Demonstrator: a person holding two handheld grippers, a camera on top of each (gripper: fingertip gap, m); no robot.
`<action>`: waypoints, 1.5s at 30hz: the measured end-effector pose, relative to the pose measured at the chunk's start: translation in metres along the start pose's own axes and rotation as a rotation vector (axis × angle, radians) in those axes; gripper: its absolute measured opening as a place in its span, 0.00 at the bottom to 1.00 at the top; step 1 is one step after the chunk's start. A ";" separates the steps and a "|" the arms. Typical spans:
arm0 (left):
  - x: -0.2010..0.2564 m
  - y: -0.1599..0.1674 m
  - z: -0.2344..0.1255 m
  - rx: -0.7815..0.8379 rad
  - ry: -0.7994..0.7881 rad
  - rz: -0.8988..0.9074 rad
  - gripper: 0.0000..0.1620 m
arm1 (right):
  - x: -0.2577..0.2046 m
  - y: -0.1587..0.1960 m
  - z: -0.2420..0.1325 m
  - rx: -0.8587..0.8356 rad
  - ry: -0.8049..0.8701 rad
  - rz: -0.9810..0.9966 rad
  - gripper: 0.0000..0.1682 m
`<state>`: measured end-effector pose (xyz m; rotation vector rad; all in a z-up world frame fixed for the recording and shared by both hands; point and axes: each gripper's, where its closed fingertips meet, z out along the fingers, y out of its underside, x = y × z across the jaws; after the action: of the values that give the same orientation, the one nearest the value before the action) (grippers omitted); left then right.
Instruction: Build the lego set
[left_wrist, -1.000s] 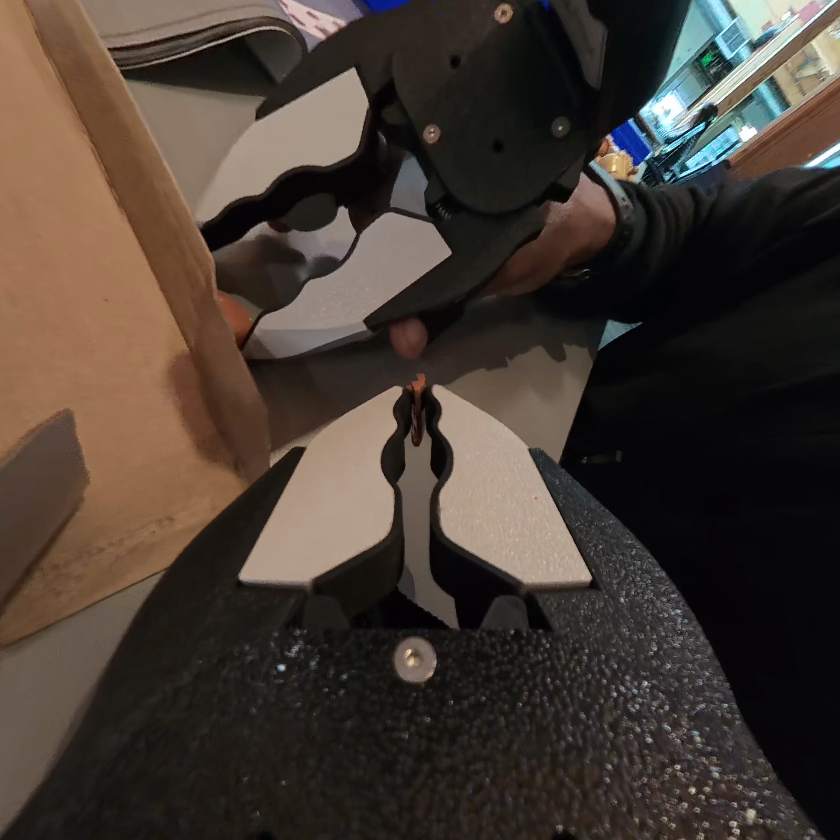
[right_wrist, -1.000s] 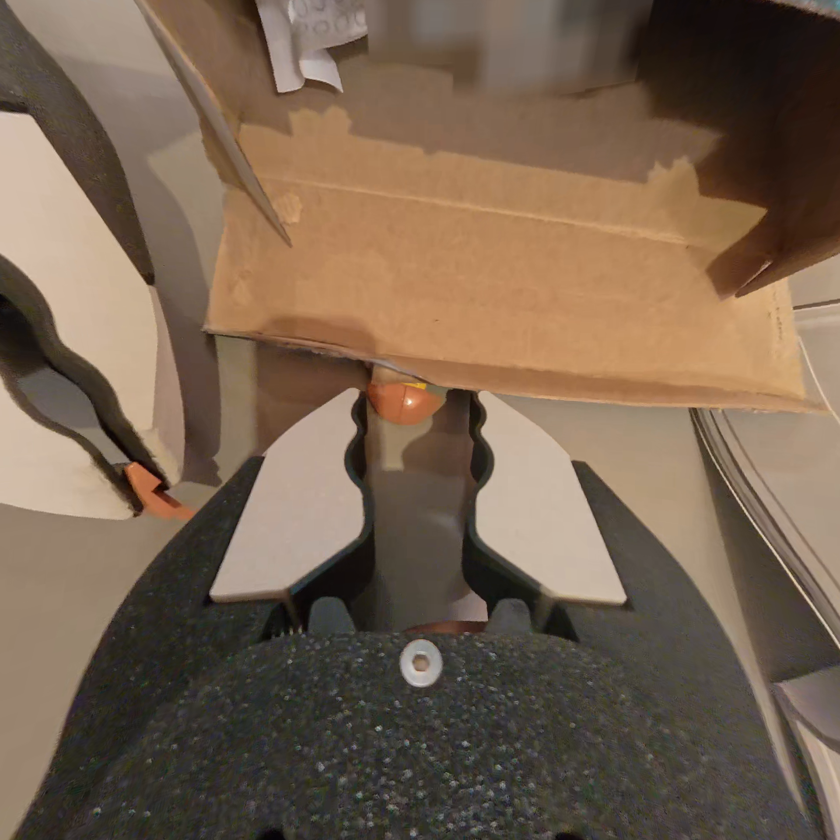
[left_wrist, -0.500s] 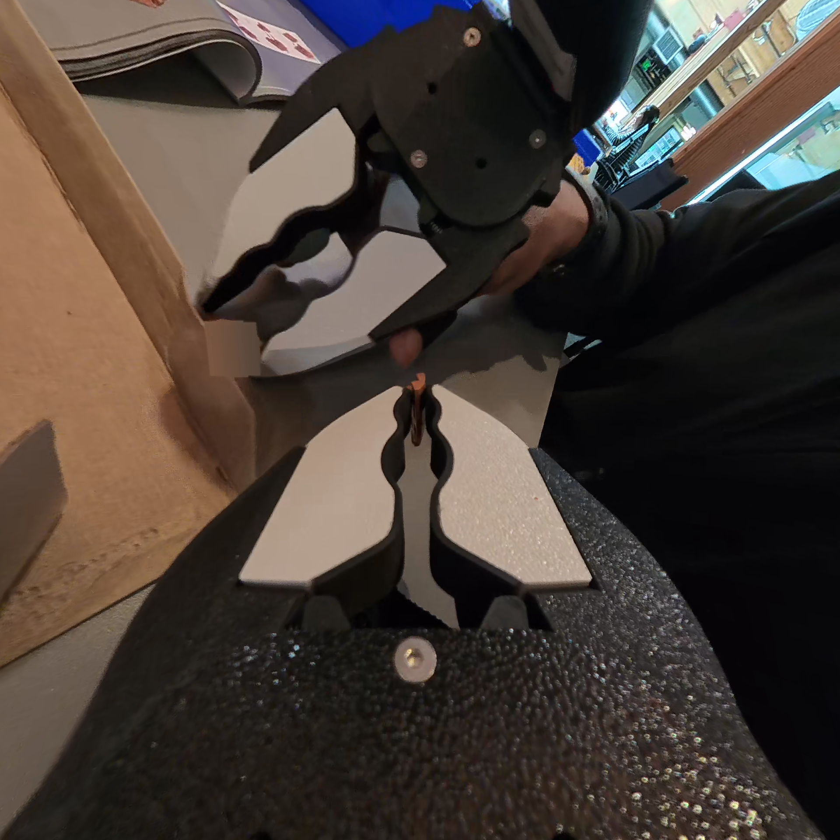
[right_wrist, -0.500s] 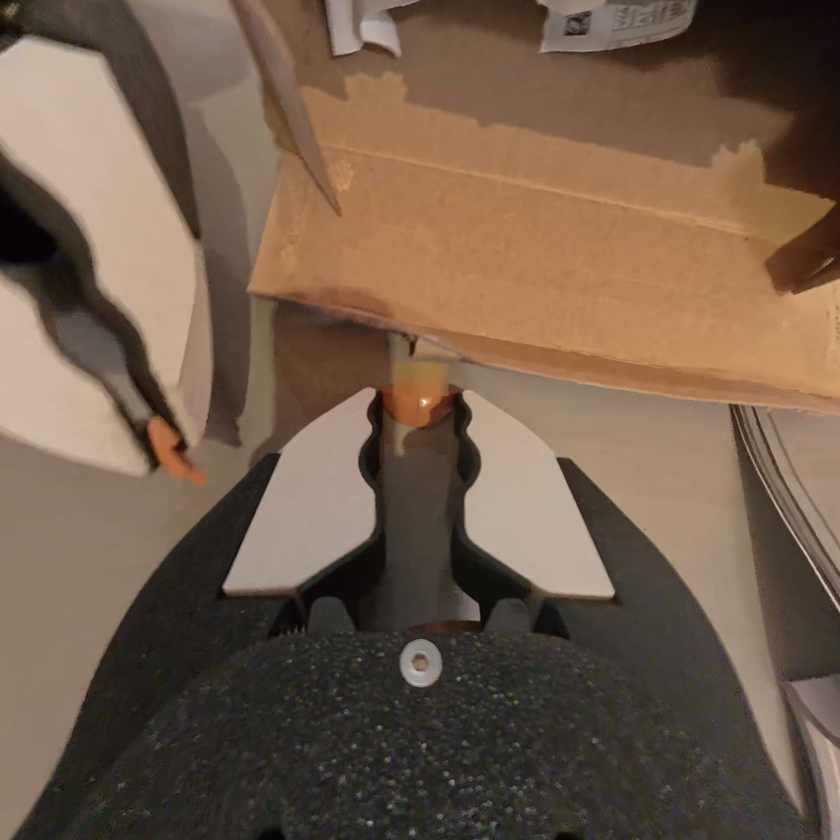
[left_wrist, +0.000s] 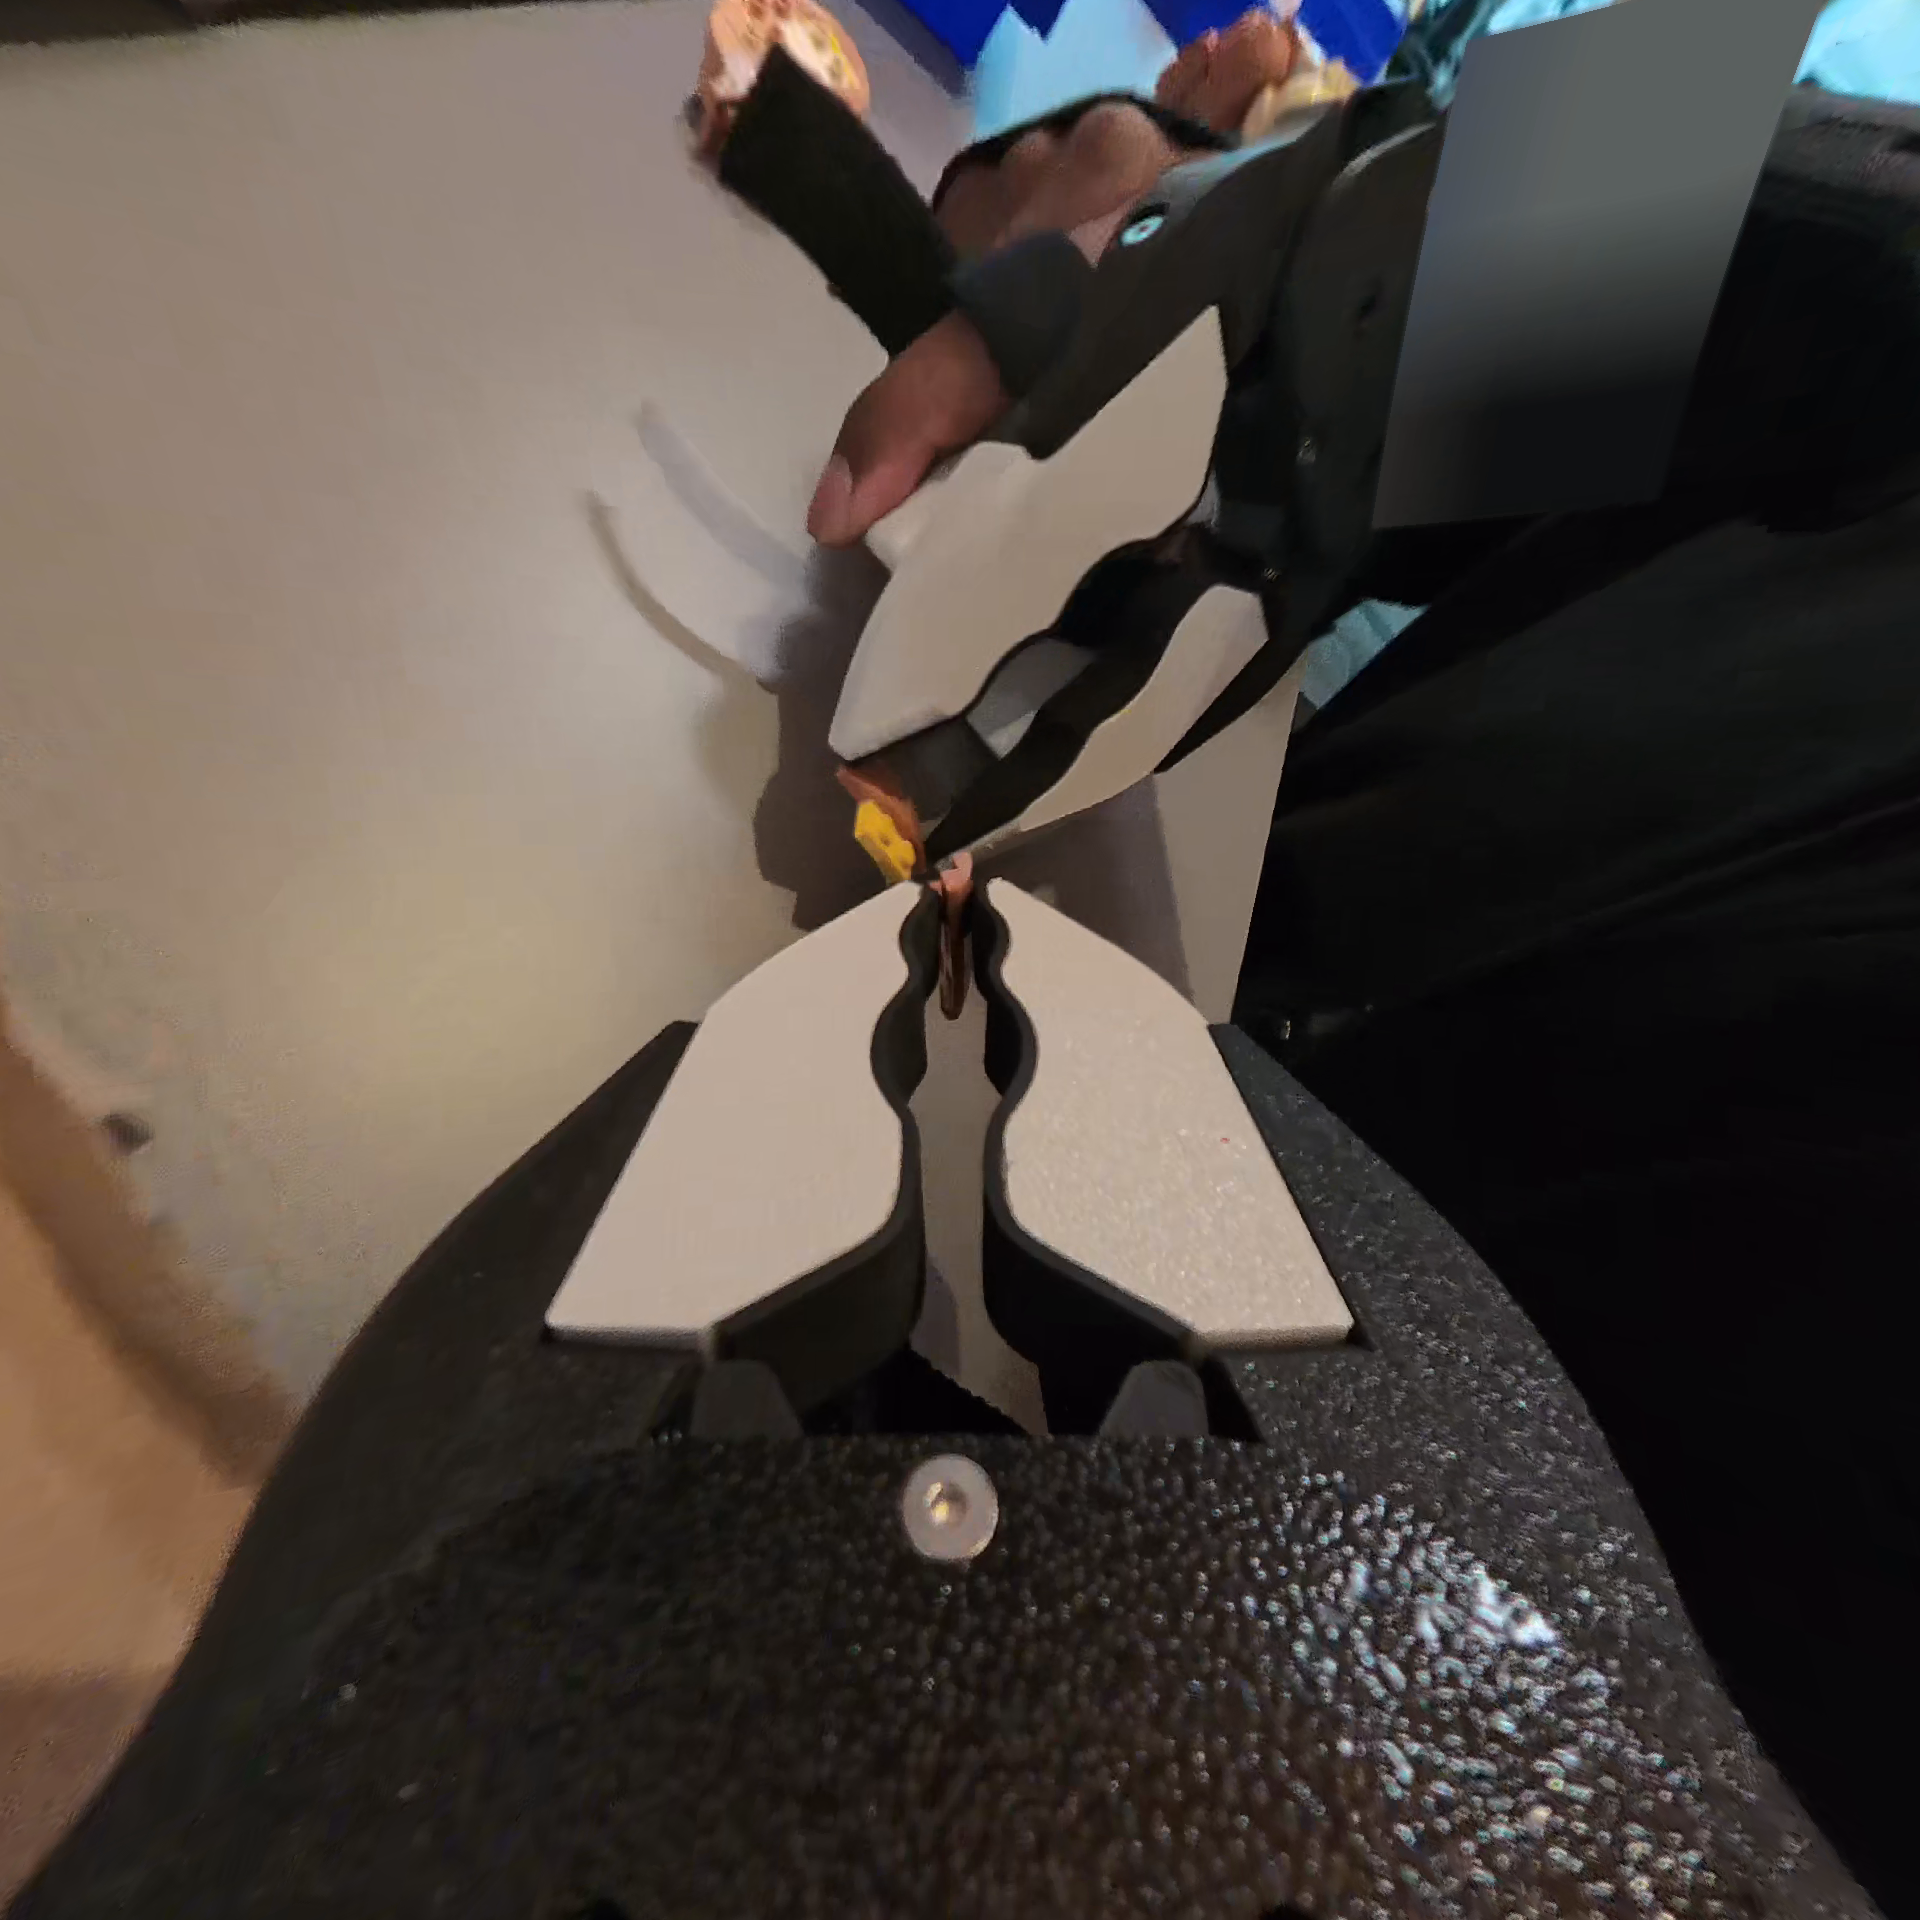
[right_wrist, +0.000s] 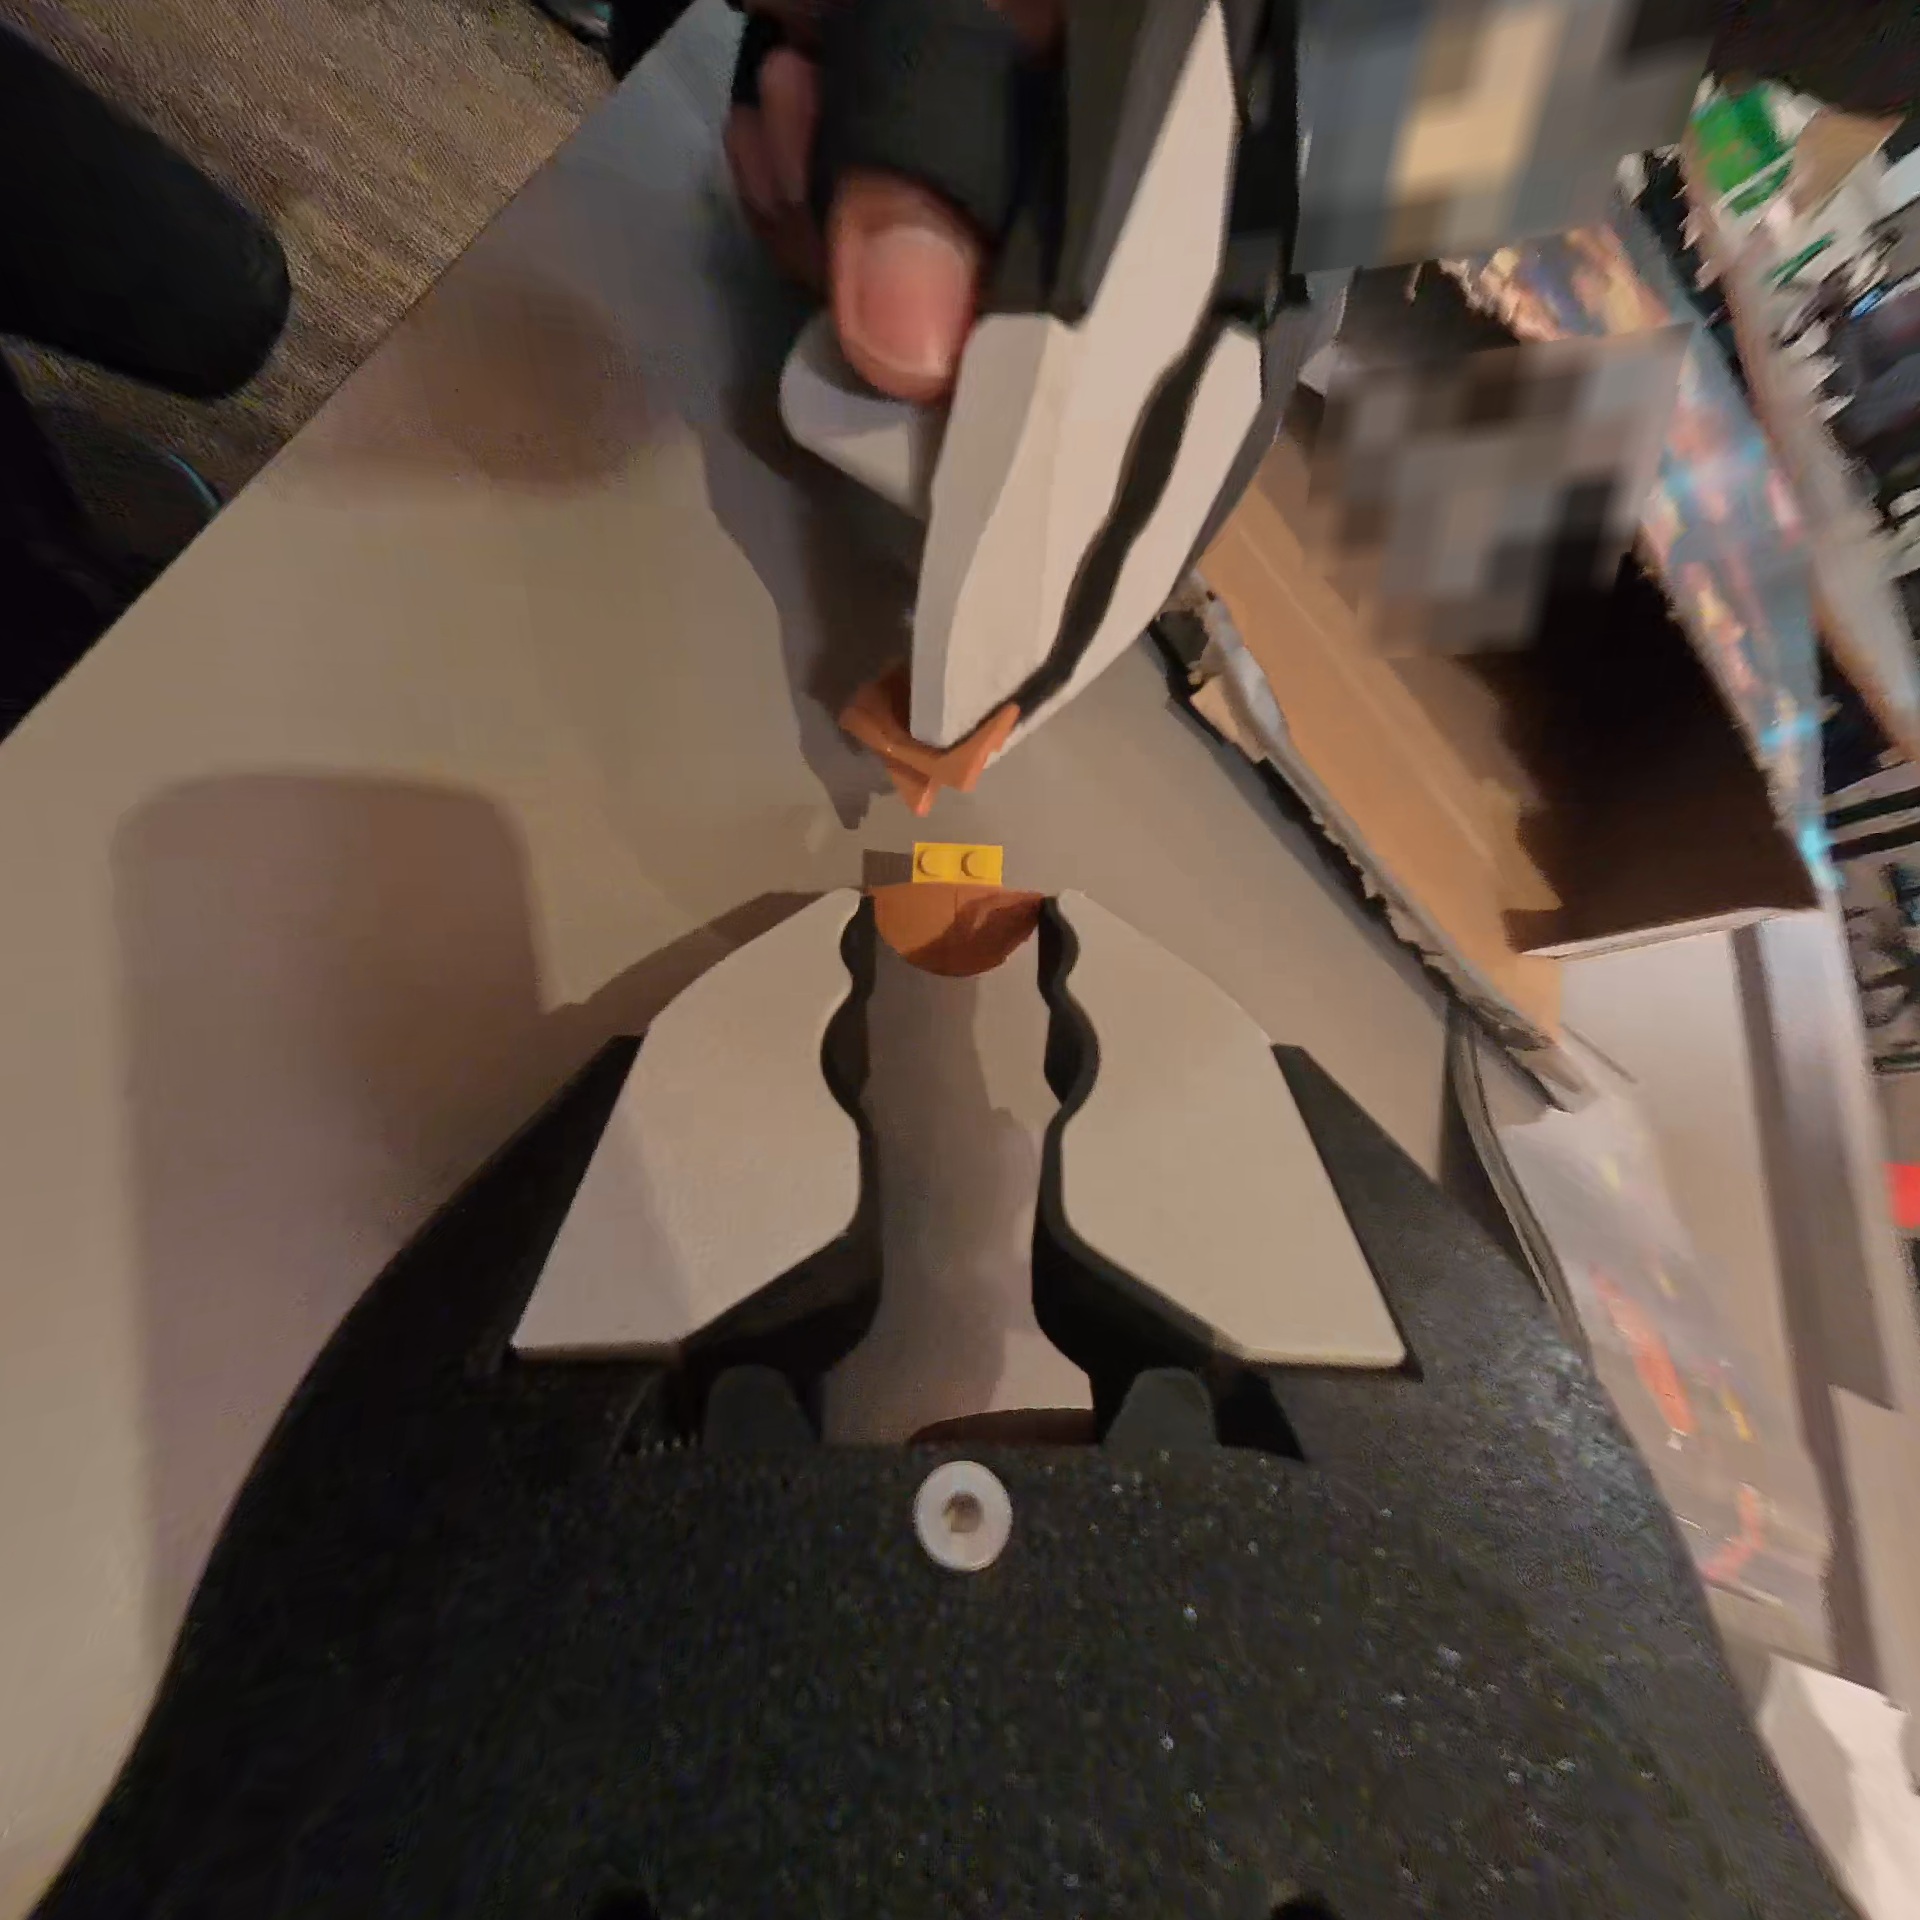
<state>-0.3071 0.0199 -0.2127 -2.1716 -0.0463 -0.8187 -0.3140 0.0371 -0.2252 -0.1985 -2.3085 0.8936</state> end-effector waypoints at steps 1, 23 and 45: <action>0.001 0.000 0.005 -0.022 0.003 0.001 0.03 | -0.002 0.002 -0.004 0.002 0.018 -0.035 0.18; 0.020 0.003 0.051 -0.206 0.195 -0.009 0.03 | -0.038 0.012 -0.038 -0.003 0.037 -0.416 0.18; 0.013 0.004 0.054 -0.222 0.111 0.042 0.03 | 0.004 0.035 -0.050 -0.068 0.136 -0.258 0.05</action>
<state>-0.2661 0.0515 -0.2335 -2.3198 0.1523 -0.9570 -0.2895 0.0922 -0.2180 0.0100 -2.1783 0.6522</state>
